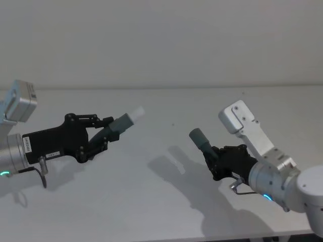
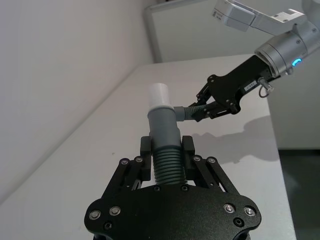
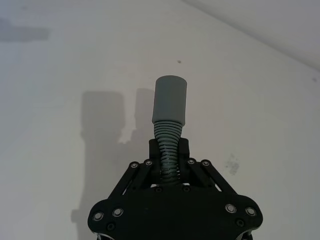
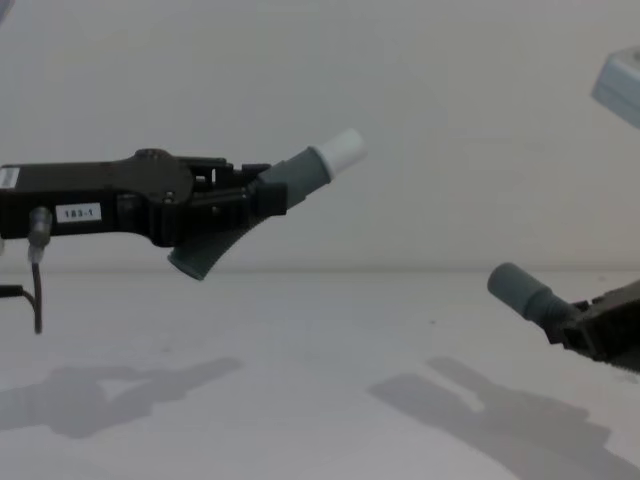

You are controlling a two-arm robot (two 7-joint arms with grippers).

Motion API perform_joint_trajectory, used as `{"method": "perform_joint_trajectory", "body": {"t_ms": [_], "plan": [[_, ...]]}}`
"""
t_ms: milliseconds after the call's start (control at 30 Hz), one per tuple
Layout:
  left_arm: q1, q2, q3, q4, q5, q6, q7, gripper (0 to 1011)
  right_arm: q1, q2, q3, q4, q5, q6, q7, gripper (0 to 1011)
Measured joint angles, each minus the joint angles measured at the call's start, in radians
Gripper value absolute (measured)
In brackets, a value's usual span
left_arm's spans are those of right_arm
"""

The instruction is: Use both hands to pick up one end of the pipe from the table, align the ends, and insert them.

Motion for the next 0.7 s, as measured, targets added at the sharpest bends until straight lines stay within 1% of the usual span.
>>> {"method": "perform_joint_trajectory", "body": {"t_ms": [33,167,200,233,267,400,500,533,600,700], "plan": [[-0.005,0.002,0.002,0.002,-0.001,-0.001,-0.006,327,-0.003,0.017,0.0,-0.007,0.0,-0.009,0.016,175],[-0.024,0.007,0.014,0.006,-0.003,-0.006,-0.037,327,-0.011,0.065,0.001,-0.028,-0.001,-0.047,0.066,175],[-0.028,0.008,0.016,0.007,-0.004,-0.006,-0.041,327,-0.011,0.065,0.001,-0.028,-0.001,-0.047,0.066,175],[-0.03,0.009,0.017,0.007,-0.004,-0.007,-0.046,327,-0.014,0.082,0.001,-0.033,-0.002,-0.059,0.079,175],[-0.037,0.011,0.022,0.008,-0.005,-0.009,-0.057,327,-0.014,0.085,0.001,-0.035,-0.003,-0.063,0.084,174],[-0.053,0.015,0.036,0.009,-0.005,-0.013,-0.086,327,-0.018,0.128,-0.002,-0.051,-0.009,-0.104,0.128,173],[-0.066,0.019,0.047,0.01,-0.005,-0.014,-0.108,327,-0.019,0.148,-0.005,-0.056,-0.013,-0.128,0.15,173],[-0.069,0.02,0.051,0.01,-0.005,-0.014,-0.114,327,-0.019,0.159,-0.007,-0.06,-0.017,-0.145,0.163,173],[-0.077,0.024,0.061,0.011,-0.004,-0.014,-0.133,327,-0.02,0.173,-0.009,-0.064,-0.022,-0.161,0.175,173],[-0.089,0.029,0.075,0.012,-0.001,-0.014,-0.154,327,-0.021,0.202,-0.015,-0.072,-0.036,-0.206,0.201,173]]}}
